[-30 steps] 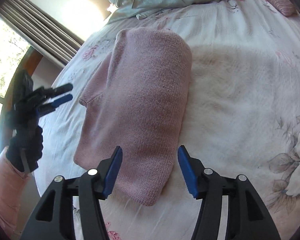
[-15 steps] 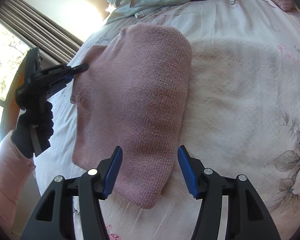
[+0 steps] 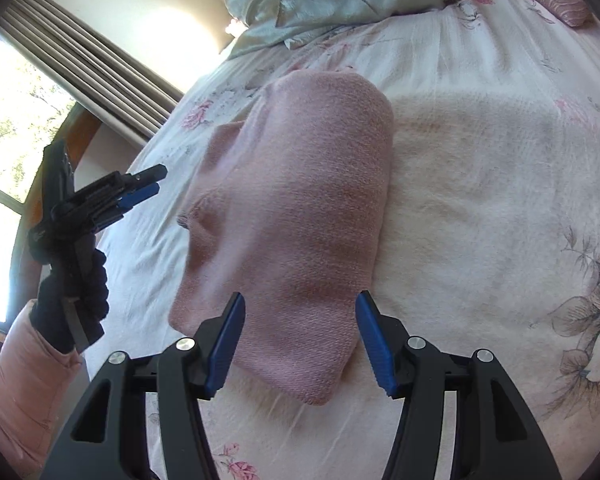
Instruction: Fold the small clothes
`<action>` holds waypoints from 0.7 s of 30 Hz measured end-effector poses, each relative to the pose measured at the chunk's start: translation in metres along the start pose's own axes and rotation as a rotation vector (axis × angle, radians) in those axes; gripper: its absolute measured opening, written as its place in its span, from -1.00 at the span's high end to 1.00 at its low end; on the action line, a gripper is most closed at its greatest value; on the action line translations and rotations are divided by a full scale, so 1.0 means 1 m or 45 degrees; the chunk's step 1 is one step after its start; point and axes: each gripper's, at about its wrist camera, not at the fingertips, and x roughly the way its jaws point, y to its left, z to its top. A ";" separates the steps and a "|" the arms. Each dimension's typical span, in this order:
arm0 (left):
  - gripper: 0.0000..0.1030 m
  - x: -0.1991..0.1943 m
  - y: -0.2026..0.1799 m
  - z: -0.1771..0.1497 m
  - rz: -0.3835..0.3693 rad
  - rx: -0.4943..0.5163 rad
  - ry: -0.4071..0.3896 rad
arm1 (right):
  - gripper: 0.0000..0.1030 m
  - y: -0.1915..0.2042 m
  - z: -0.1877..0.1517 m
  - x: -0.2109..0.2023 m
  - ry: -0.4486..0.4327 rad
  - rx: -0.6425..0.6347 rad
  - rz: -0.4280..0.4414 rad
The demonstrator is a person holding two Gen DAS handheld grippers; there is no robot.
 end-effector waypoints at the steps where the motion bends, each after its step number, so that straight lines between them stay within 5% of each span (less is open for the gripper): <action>1: 0.05 -0.006 -0.012 -0.009 -0.027 0.043 0.004 | -0.12 0.004 0.002 0.002 0.003 -0.016 -0.004; 6: 0.05 0.004 -0.054 -0.045 -0.038 0.242 0.059 | -0.12 0.013 -0.007 0.019 0.054 -0.025 -0.017; 11: 0.20 0.053 -0.019 -0.061 0.058 0.110 0.243 | -0.12 0.007 -0.015 0.033 0.098 -0.001 -0.042; 13: 0.09 0.069 0.004 -0.066 0.041 0.012 0.302 | -0.12 0.002 -0.017 0.038 0.108 0.013 -0.044; 19: -0.04 0.044 0.018 -0.066 -0.029 -0.092 0.254 | -0.12 -0.003 -0.015 0.037 0.109 0.009 -0.031; 21: -0.35 0.033 0.024 -0.062 -0.079 -0.158 0.208 | -0.15 -0.007 -0.013 0.028 0.086 0.009 -0.016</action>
